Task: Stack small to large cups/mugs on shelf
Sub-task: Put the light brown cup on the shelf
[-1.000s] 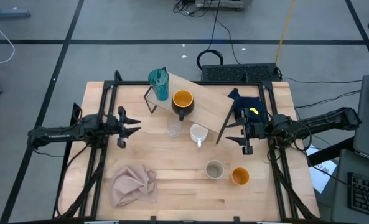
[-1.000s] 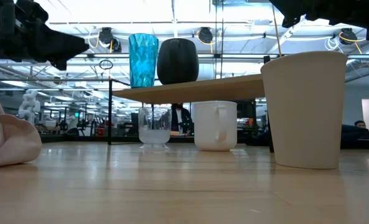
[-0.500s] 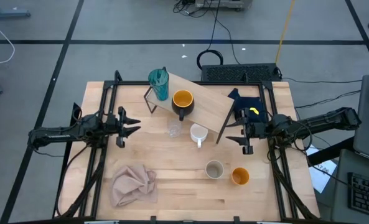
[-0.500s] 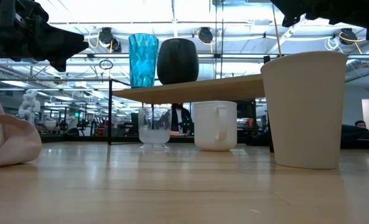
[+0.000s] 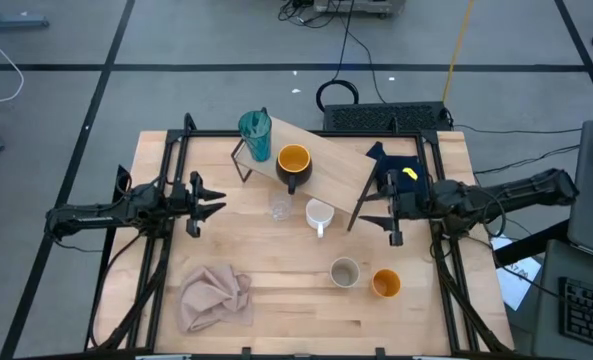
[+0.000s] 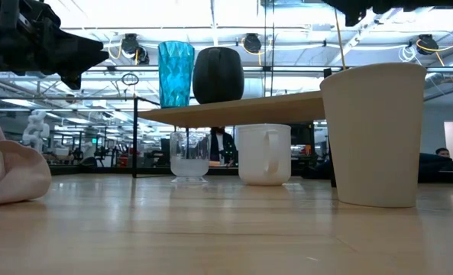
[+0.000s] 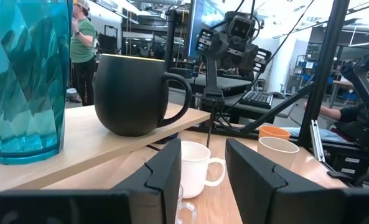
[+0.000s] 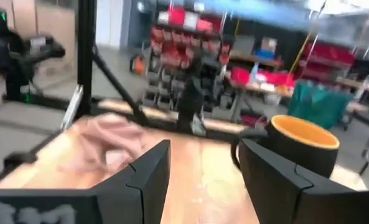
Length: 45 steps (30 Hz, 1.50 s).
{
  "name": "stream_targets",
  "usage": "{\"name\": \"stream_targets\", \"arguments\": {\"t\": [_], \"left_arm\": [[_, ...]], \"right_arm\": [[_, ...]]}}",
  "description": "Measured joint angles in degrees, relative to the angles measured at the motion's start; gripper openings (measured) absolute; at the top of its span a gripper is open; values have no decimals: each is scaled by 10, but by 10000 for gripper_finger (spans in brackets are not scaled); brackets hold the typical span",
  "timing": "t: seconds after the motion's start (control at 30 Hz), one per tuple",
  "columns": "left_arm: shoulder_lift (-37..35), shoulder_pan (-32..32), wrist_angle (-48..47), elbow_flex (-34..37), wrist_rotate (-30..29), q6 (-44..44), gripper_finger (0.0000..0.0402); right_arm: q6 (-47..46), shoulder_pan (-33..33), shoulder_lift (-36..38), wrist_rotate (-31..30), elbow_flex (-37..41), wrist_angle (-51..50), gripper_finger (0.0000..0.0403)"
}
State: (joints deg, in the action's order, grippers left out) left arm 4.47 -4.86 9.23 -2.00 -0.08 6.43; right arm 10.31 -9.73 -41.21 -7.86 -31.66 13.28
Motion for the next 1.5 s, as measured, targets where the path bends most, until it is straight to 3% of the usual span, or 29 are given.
{"name": "stream_targets", "arguments": {"t": [0.1,0.4,0.67,0.87,1.13,1.5], "left_arm": [[0,0,0,0,-4,1,124],[0,0,0,0,-21,1,124],[0,0,0,0,-21,4,124],[0,0,0,0,-21,16,124],[0,0,0,0,-25,31,124],[0,0,-5,0,-26,31,124]], "right_arm": [[-13,-16,0,10,-29,-18,183],[-93,-55,5,125,-86,-72,183],[-139,-81,-6,126,-86,-129,183],[-142,-93,-66,123,-89,-156,183],[-156,-94,-176,106,-198,-335,183],[-191,-94,-226,108,-226,-396,183]]}}
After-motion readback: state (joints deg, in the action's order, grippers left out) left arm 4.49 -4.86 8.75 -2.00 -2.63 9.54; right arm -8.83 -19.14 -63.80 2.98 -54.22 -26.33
